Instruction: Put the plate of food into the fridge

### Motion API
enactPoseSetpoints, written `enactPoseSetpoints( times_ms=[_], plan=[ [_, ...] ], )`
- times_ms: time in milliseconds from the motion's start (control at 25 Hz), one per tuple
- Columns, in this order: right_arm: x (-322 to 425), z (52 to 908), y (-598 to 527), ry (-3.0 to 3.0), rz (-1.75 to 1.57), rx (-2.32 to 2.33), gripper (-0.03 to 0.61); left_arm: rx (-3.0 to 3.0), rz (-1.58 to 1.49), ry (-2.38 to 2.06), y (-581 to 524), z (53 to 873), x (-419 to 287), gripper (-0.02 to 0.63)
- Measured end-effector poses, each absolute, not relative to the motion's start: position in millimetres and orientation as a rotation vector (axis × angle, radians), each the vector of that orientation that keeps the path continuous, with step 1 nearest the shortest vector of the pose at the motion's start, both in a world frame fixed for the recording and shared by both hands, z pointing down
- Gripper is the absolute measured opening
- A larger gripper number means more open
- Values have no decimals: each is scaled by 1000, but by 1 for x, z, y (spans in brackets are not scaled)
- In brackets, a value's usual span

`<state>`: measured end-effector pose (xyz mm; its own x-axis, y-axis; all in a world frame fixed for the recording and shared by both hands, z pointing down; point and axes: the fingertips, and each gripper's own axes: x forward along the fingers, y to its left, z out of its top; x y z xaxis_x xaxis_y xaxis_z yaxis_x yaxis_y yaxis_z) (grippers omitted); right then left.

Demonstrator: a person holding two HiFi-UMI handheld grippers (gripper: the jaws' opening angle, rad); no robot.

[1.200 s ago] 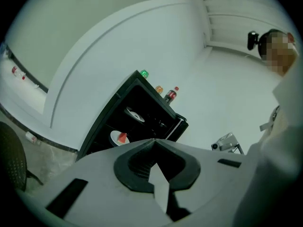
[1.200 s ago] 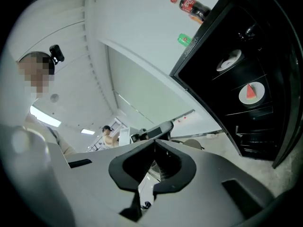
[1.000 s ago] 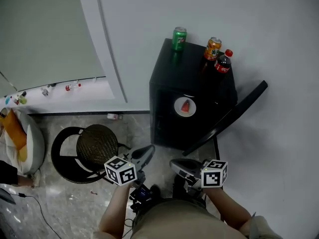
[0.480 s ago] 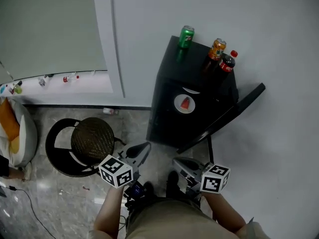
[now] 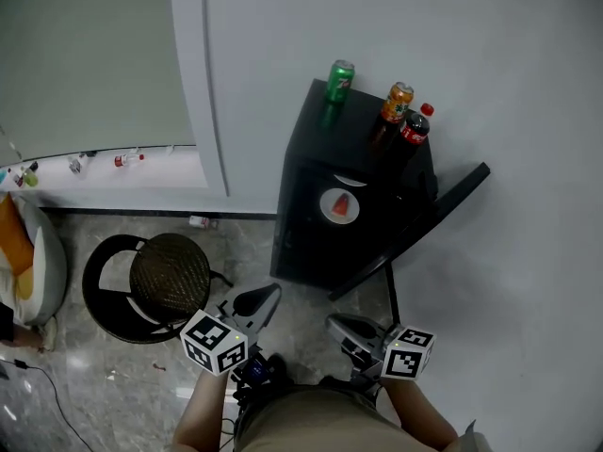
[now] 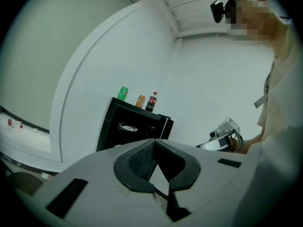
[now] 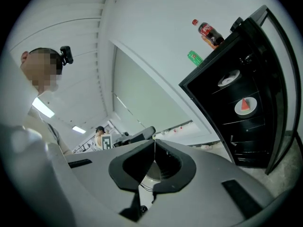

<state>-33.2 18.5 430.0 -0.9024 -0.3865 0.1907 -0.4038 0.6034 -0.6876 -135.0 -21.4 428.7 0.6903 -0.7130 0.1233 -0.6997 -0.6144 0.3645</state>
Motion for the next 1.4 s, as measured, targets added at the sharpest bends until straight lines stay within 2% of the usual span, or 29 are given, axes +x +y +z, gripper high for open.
enactPoseSetpoints(
  times_ms=[800,1400],
  plan=[
    [80,398,46,-2942,1203,689,21,2648,39,-1073,20,379,-1,9],
    [137,394,95,-2983,1210,548,21,2629,65,-1170,75,369,57,9]
  ],
)
